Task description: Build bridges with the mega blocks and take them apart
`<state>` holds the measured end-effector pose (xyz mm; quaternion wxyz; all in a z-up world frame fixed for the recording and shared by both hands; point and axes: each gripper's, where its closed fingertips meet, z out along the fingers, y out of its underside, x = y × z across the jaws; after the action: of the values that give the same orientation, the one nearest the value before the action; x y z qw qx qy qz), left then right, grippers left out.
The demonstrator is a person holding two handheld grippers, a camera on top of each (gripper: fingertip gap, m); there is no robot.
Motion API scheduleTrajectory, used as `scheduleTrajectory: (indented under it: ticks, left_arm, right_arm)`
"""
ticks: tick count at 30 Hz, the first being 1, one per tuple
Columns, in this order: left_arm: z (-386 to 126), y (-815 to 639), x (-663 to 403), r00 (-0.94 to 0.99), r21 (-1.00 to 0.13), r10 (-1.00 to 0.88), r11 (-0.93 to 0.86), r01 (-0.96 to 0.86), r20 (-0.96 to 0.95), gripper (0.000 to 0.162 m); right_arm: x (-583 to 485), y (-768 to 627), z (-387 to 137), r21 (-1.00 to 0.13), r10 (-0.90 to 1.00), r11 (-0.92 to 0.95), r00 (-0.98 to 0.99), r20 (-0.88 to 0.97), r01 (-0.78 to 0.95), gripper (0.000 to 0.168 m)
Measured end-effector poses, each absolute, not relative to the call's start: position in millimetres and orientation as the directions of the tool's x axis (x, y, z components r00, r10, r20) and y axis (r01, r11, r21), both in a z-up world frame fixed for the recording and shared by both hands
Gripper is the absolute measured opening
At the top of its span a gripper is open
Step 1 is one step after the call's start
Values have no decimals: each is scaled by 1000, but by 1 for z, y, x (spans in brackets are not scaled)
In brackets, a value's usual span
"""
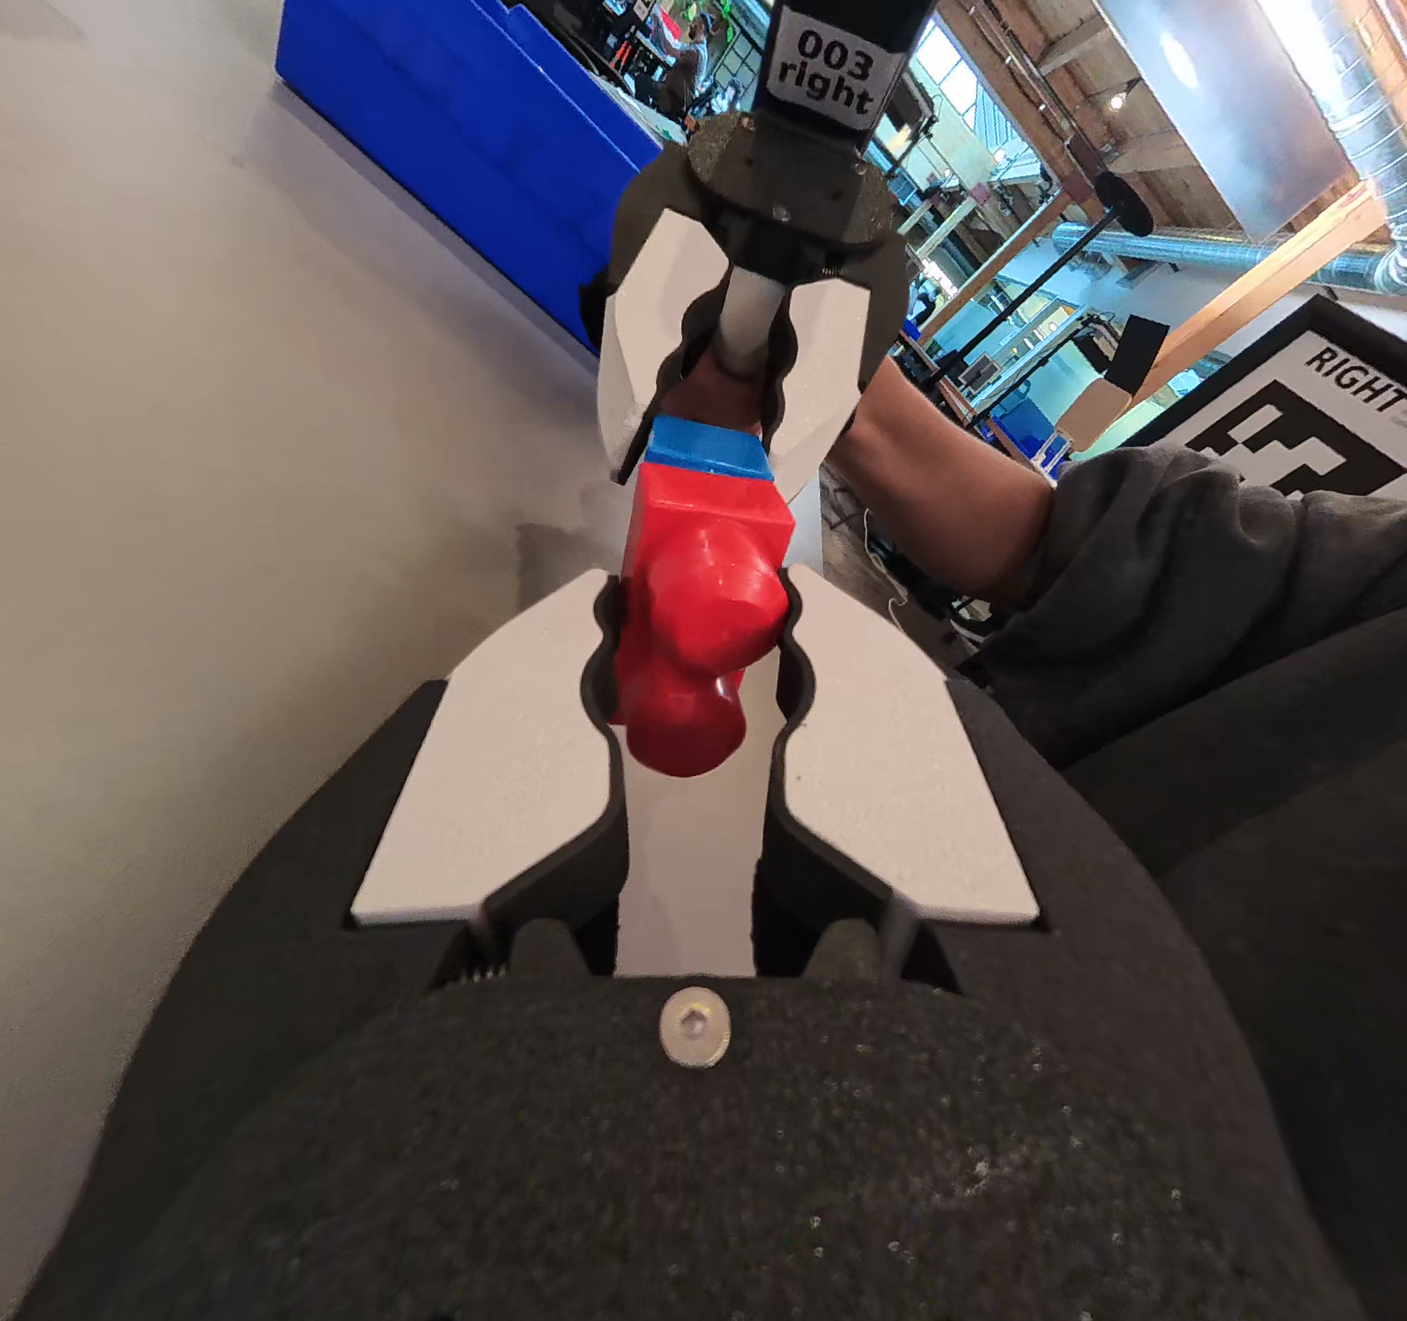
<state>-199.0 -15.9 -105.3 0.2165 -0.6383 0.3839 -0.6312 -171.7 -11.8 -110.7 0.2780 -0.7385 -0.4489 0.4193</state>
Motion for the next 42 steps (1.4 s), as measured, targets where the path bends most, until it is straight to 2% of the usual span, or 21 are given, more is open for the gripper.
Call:
scheduleTrajectory:
  ticks: [4,9,14,20,24,27,32,34,35,39,42]
  left_arm:
    - [-115,-21,-199,-62,-767,-791,-567,-302,609,36]
    - [-122,-35,-197,-118,-754,-784,-528,-390,610,35]
    - [-113,-44,-191,-219,-782,-770,-504,-366,599,35]
    - [-117,-45,-183,-212,-788,-786,-475,-392,580,35]
    - [-133,-52,-174,-169,-795,-848,-376,-475,502,35]
    - [-135,-54,-168,-159,-797,-865,-348,-493,476,35]
    - [-120,-40,-170,-163,-822,-856,-392,-414,490,35]
    - [-114,-32,-175,-155,-828,-858,-403,-391,490,35]
    - [-111,-28,-178,-159,-828,-852,-415,-376,500,35]
    - [-102,-18,-193,-175,-824,-828,-461,-328,533,35]
    - [-101,-21,-196,-196,-822,-819,-460,-337,539,35]
  right_arm:
    - [-171,-16,-117,-770,914,-406,245,-325,492,36]
    - [-169,-26,-120,-753,932,-363,203,-302,549,35]
    - [-168,-32,-112,-761,908,-411,150,-391,502,35]
    - [-163,-31,-110,-744,866,-487,142,-480,458,35]
    - [-163,-27,-105,-728,847,-518,148,-511,450,35]
    - [-162,-25,-100,-731,853,-510,157,-498,454,35]
    - [-157,-19,-94,-757,870,-493,233,-435,429,37]
    - [-148,-14,-88,-794,883,-461,289,-369,397,55]
    - [-143,-15,-81,-819,884,-455,292,-366,349,59]
    - [-134,-21,-88,-838,856,-479,352,-379,261,70]
    - [-145,-26,-99,-826,839,-512,342,-423,234,69]
